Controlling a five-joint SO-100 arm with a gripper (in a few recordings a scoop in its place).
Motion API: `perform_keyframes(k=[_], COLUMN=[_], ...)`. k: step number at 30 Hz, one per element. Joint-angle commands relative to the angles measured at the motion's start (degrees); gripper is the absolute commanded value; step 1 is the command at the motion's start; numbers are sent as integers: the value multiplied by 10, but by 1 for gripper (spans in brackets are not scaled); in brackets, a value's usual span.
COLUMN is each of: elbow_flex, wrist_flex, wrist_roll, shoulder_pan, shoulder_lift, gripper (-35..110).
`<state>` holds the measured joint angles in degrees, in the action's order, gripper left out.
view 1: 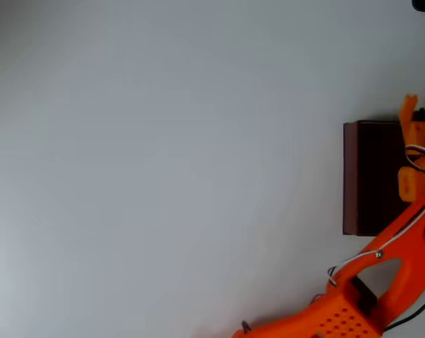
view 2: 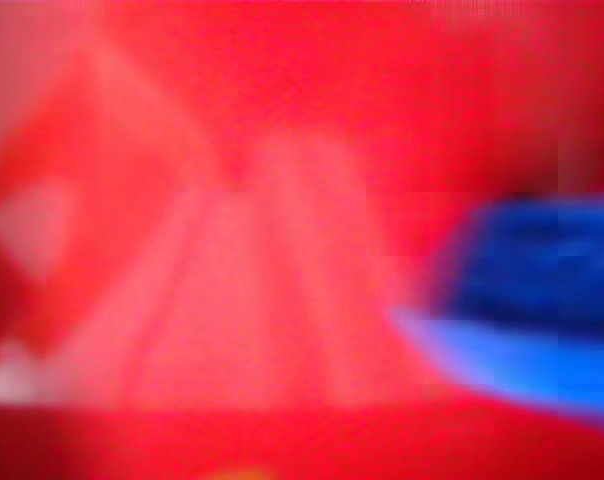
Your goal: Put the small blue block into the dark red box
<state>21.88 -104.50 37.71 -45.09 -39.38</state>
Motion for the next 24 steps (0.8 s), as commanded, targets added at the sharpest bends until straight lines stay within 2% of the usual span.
perform_keyframes(k=[1, 15, 18, 24], elbow_flex=[61, 468, 592, 830], wrist_flex=[-8, -2, 19, 99], wrist_roll=[-12, -110, -109, -132], shoulder_pan=[-18, 39, 83, 227], shoulder_lift=[-98, -598, -723, -998], gripper=[19, 12, 0, 0])
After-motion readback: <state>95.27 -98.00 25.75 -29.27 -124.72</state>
